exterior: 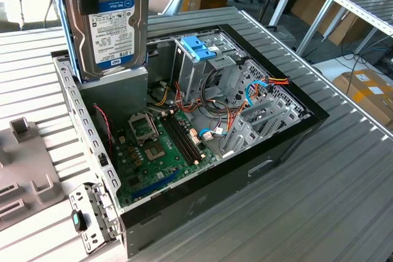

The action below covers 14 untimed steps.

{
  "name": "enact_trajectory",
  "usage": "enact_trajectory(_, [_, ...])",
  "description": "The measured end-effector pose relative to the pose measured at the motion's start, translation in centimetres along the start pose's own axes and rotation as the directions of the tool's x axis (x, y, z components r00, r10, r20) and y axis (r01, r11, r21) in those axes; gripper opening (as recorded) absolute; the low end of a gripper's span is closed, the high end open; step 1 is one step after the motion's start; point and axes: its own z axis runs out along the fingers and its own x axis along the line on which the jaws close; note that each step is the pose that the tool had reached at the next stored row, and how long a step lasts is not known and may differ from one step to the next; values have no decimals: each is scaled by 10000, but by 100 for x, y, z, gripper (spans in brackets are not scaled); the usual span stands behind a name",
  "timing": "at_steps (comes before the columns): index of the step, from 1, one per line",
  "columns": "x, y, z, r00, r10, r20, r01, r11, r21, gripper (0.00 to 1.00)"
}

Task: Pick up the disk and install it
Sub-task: 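Pick up the disk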

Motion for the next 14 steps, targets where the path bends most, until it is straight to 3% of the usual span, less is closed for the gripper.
enact_trajectory(14, [12, -160, -7, 10000, 0, 1, 0, 10000, 0, 37])
